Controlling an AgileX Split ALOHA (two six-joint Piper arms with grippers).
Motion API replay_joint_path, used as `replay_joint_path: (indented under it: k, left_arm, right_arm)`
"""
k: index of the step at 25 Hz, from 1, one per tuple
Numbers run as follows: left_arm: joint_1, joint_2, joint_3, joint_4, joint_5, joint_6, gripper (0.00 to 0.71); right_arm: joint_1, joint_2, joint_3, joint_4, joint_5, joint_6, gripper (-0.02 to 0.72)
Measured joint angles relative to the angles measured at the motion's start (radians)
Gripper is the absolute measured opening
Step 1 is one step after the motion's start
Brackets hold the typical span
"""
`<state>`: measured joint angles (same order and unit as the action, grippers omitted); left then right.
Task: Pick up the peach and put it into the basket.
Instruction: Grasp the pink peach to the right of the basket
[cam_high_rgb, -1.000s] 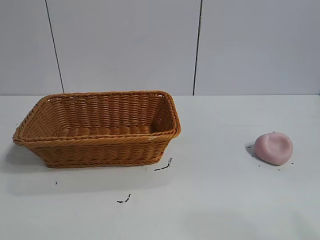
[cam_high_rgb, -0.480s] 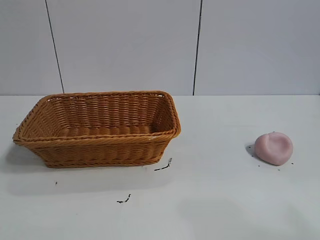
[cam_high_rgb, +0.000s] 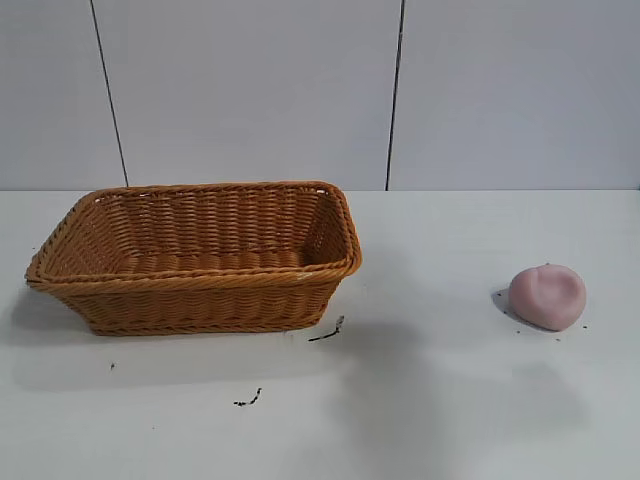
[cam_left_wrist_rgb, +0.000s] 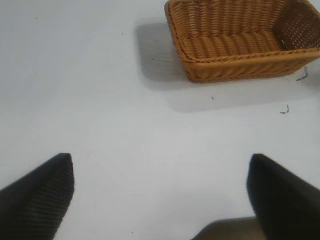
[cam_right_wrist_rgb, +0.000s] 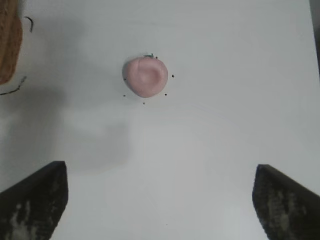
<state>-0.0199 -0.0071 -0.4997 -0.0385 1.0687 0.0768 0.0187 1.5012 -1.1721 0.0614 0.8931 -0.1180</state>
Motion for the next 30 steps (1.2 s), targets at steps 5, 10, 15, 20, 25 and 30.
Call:
replay_joint_path:
  k: [5,10,15,20,25,30]
  left_arm:
    - [0.000,0.000,0.000,0.000,0.000,0.000,0.692]
    - [0.000,0.000,0.000,0.000,0.000,0.000,0.692]
    - [0.000,0.000,0.000,0.000,0.000,0.000,0.692]
    - [0.000,0.000,0.000,0.000,0.000,0.000,0.692]
    - [0.000,0.000,0.000,0.000,0.000,0.000,0.692]
    - [0.000,0.000,0.000,0.000,0.000,0.000,0.692]
  right_arm:
    - [0.000,0.209,-0.077,0.000,-0.030,-0.010,0.689]
    - [0.000,0.373,-0.109,0.006,-0.079,-0.011,0.689]
    - [0.000,0.490,-0.125,0.009,-0.148,-0.011,0.689]
    - [0.000,0.561,-0.138,0.012,-0.190,-0.011,0.689]
    - [0.000,0.590,-0.138,0.030,-0.226,-0.011,0.689]
    - [0.000,0.597,-0.138,0.058,-0.234,-0.014,0.498]
